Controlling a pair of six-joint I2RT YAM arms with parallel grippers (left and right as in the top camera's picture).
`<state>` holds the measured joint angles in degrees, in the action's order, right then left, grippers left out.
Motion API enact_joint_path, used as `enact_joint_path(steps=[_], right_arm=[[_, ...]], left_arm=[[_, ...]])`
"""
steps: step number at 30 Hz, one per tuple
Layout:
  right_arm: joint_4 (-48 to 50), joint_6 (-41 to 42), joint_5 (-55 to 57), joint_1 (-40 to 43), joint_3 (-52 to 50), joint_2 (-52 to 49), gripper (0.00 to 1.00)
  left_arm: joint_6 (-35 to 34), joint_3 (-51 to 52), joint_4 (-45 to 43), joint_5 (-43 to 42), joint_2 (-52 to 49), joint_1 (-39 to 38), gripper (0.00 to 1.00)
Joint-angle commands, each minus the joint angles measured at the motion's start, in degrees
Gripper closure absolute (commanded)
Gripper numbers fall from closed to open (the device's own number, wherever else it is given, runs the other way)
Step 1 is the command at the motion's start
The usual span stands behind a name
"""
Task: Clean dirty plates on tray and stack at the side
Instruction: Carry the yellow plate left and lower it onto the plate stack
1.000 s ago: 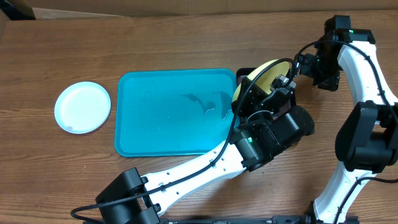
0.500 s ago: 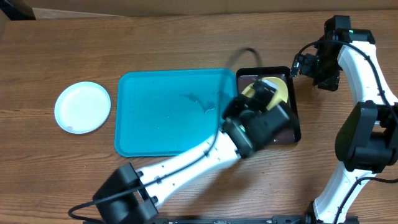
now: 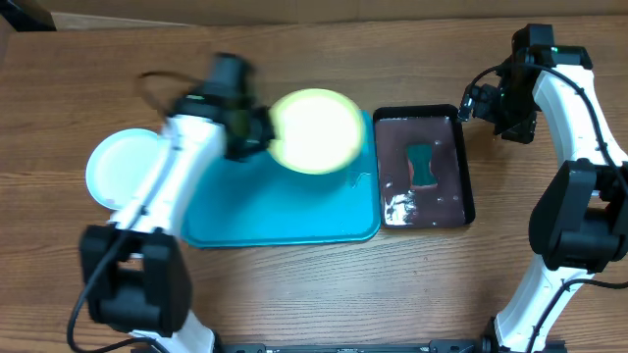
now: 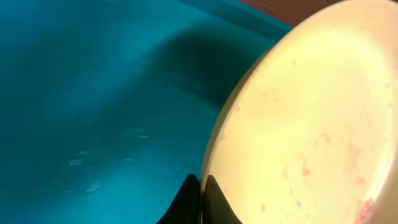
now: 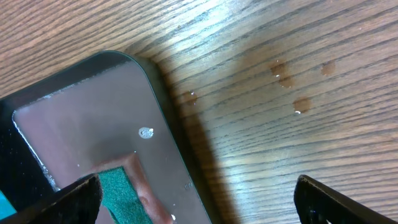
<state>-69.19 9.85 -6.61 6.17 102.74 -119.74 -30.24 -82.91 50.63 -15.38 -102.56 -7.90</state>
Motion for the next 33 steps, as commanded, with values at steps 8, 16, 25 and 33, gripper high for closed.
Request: enact_joint_path(steps=[8, 16, 25, 33], right_arm=[[0.13, 0.26, 0.15, -0.04, 0.39, 1.4, 0.0], [0.13, 0.24, 0.15, -0.04, 0.39, 1.38, 0.0], [0.13, 0.24, 0.15, -0.04, 0.39, 1.38, 0.0], [0.13, 0.24, 0.15, -0.04, 0.39, 1.38, 0.0]], left_arm=[[0.63, -0.72, 7.63, 1.73, -0.2, 33.83, 0.96], [0.15, -0.7, 5.4, 11.52, -0.2, 44.72, 0.96], [-0.79, 1.81, 0.66, 16.52, -0.28, 43.65, 0.96], [-3.23, 5.51, -1.84, 21.35, -0.31, 43.06, 0.96]])
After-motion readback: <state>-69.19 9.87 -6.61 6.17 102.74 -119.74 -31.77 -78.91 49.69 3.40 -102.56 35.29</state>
